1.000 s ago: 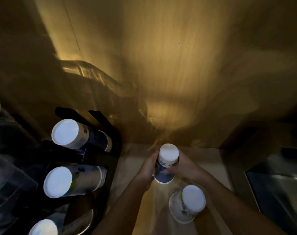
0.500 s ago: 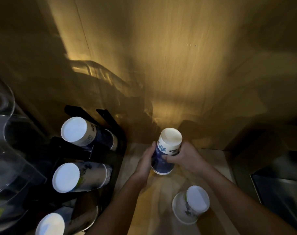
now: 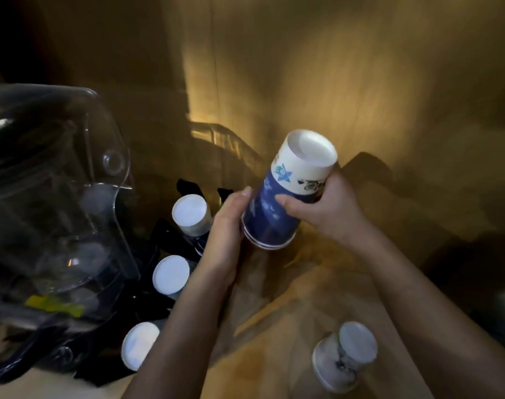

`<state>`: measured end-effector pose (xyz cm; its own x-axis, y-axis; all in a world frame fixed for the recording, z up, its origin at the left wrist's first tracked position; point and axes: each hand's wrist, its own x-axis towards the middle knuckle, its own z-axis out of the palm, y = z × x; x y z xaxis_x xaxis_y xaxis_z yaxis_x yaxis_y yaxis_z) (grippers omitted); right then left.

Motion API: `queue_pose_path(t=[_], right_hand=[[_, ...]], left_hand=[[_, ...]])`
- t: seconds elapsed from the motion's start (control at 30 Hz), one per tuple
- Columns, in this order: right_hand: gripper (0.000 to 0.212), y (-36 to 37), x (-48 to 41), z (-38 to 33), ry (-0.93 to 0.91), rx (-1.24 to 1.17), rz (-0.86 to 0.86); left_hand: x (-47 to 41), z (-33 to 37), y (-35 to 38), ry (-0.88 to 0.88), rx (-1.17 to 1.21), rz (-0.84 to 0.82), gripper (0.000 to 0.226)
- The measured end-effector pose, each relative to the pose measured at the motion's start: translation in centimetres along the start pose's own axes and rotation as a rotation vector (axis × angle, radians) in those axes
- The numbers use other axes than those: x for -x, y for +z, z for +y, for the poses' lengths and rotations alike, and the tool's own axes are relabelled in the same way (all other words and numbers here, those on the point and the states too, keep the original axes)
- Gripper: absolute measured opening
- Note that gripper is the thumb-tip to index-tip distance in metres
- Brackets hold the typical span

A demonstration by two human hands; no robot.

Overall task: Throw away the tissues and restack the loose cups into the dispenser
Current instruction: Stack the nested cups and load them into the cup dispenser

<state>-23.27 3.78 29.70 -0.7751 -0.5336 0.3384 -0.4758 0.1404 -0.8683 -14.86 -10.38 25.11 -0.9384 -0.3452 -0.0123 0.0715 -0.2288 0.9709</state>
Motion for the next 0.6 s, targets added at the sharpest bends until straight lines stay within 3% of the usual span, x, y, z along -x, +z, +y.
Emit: queue_pose_path(t=[0.1, 0.23, 0.47, 0.6], right_hand=[[0.072, 2.1, -1.0, -2.6, -0.081, -0.005, -0.018], [0.074, 5.3, -2.7, -4.6, -0.141, 0.001, -0.053], [0.072, 10.4, -4.5, -4.9, -0.185, 0.070, -0.081], [0.075, 12.2, -5.1, -3.5, -0.147, 0.115, -0.141]], left_hand=[[0.8, 2.4, -2.0, 0.077, 0.086, 0.103, 0.035], [0.8, 4.8, -4.8, 0.122, 0.163, 0.184, 0.027], [0.1, 5.5, -8.9, 0.102, 0.013, 0.239, 0.055], [-0.5, 4.6, -9.6, 0.095, 0.022, 0.203, 0.059]])
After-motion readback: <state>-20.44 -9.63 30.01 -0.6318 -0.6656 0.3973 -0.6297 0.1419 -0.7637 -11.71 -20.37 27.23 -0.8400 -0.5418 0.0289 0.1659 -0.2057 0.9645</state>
